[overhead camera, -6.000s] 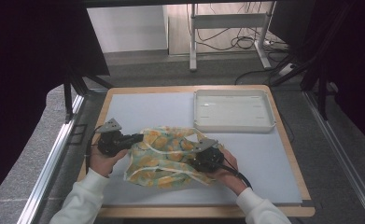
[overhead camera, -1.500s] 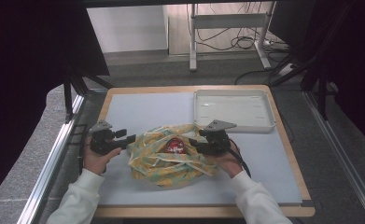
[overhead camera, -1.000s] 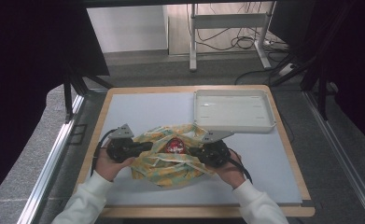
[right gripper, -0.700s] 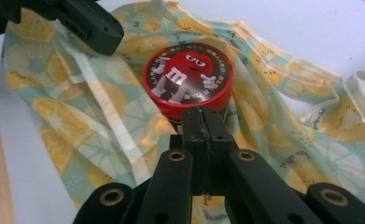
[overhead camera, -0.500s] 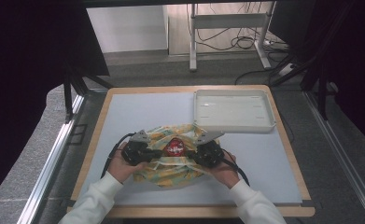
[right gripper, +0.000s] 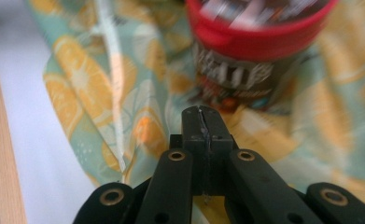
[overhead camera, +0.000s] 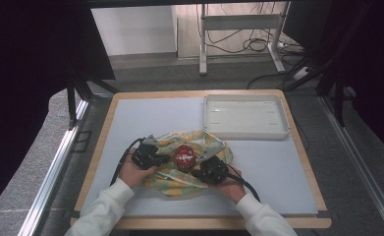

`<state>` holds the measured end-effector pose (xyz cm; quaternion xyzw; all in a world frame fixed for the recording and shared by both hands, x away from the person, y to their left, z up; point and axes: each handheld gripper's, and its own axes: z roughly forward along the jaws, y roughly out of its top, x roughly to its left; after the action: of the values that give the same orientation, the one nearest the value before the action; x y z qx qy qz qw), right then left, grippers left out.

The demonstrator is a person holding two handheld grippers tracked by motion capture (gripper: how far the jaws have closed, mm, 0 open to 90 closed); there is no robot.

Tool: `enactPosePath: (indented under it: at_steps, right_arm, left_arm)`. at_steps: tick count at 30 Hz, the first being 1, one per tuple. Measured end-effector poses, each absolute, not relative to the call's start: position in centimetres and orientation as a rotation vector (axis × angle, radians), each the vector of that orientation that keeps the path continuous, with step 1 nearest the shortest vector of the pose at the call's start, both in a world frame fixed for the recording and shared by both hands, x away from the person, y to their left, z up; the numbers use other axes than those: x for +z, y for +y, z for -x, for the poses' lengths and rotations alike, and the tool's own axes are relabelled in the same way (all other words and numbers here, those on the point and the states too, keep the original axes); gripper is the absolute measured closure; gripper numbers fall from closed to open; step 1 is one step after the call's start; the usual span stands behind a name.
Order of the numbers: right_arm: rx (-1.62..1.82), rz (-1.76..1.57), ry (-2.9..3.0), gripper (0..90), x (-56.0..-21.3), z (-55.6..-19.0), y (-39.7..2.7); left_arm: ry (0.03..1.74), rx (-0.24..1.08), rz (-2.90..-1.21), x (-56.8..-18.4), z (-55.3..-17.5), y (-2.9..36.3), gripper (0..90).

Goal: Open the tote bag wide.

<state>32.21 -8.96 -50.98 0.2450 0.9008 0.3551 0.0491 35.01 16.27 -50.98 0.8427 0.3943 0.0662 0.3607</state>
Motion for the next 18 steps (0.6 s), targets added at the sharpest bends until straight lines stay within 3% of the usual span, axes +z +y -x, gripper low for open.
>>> enactPosePath:
  at_steps: [18]
  right_arm:
    - [1.042,-0.626,2.881,89.1,-52.4,-29.1,-9.6]
  left_arm:
    - [1.133,0.166,-2.156,-53.2,-38.2,16.4,90.0]
